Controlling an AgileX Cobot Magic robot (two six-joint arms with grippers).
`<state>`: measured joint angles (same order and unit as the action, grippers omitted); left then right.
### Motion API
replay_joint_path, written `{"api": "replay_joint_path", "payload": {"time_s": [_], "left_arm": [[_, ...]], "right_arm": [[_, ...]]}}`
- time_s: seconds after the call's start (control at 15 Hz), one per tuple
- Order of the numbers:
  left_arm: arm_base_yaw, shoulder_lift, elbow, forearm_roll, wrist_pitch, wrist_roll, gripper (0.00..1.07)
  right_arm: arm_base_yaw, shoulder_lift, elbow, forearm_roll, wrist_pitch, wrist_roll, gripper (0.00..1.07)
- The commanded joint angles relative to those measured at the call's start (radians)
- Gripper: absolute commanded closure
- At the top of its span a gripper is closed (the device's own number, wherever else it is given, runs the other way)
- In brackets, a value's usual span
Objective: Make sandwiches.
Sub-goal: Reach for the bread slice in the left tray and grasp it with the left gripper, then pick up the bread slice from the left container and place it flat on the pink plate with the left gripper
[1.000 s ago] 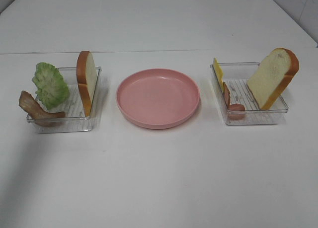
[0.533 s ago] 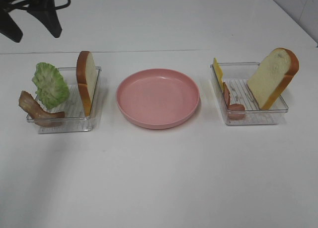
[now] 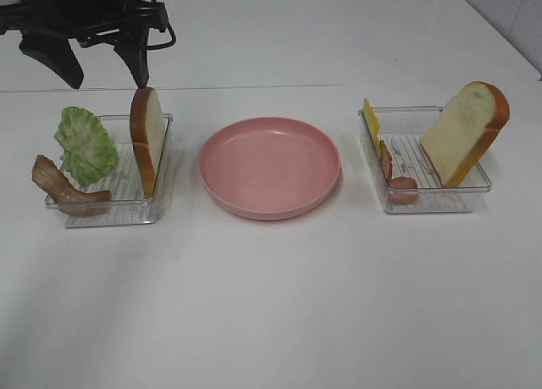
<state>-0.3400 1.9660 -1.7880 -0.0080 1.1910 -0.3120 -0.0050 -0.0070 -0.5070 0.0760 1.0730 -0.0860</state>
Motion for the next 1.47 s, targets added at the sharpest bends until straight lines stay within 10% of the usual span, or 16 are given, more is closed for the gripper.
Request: {"api": "replay_joint_path", "payload": {"time_s": [0.07, 1.0, 1.47], "left_arm": [[-0.005, 0.040, -0.007, 0.015, -0.044, -0.013, 0.35], [-0.005, 0.187, -0.017, 0.024, -0.179, -0.008, 0.49], [-0.005, 0.184, -0.017, 0.039, -0.184, -0.003, 1.07]], "right_arm": [[-0.006, -0.013, 0.001, 0.002, -0.011, -0.007, 0.31], [-0.006, -0.013, 0.001, 0.002, -0.011, -0.007, 0.31], [-0.006, -0.013, 0.001, 0.002, -0.011, -0.007, 0.31]]}}
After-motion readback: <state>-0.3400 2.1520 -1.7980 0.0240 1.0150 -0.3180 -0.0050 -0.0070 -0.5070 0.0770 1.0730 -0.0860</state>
